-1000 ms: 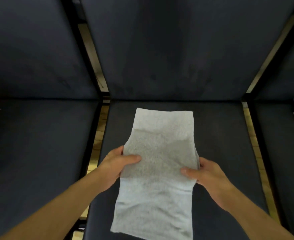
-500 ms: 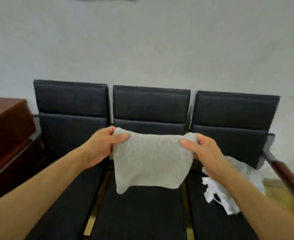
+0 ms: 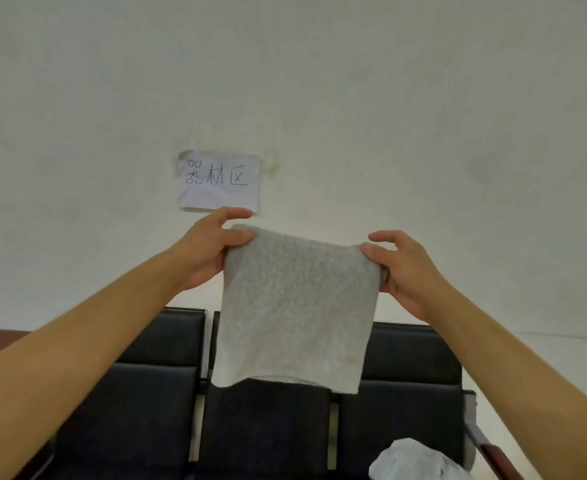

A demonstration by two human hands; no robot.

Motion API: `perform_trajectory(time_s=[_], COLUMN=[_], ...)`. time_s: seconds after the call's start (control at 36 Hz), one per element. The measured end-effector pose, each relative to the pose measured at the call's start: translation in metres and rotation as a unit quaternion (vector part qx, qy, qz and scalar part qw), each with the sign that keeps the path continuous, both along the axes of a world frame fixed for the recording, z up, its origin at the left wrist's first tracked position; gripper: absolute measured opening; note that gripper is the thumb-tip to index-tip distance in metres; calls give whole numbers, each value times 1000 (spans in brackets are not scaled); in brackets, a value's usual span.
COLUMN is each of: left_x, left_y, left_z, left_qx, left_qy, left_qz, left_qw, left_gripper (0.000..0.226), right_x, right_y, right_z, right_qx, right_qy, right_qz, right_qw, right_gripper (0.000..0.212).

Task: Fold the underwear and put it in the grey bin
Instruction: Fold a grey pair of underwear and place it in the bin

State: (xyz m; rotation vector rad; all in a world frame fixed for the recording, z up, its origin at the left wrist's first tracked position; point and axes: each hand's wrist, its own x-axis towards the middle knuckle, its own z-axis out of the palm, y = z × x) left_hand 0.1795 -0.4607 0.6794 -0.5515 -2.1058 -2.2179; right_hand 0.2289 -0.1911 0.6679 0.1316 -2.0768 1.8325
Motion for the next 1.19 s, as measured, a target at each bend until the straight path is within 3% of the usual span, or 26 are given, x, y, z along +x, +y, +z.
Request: perform_trajectory(time_s=[0.11,0.31,0.44,0.72,0.83,1.03,1.19], left_x=[10,11,3,-22,-31,-45,-59], left_y=[6,18,32,76,94,118,146], left_z=[27,52,65,66,68,73,73], left_qx=[-4,-40,-109,-261,-244,-140,-176], left_qy=[38,91,152,235,227,175,223], left_qz=[-1,-18,11,96,84,-6,12], left_qw=[999,995,982,931,939,975,959], left_gripper=[22,38,42,38,36,29,31], right_x=[14,27,35,32,30,36,34], right_y=[-2,12,33,56,65,92,107], right_z=[26,51,66,76,77,80,82], right_qx=[14,43,86,258,269,213,354], right_qy=[46,38,4,-11,-1,30,46], right_qz=[-19,-1,24,-141,-186,-174,-278], right_qw=[999,998,996,956,945,961,892], right_gripper=[13,17,47,43,36,23,25])
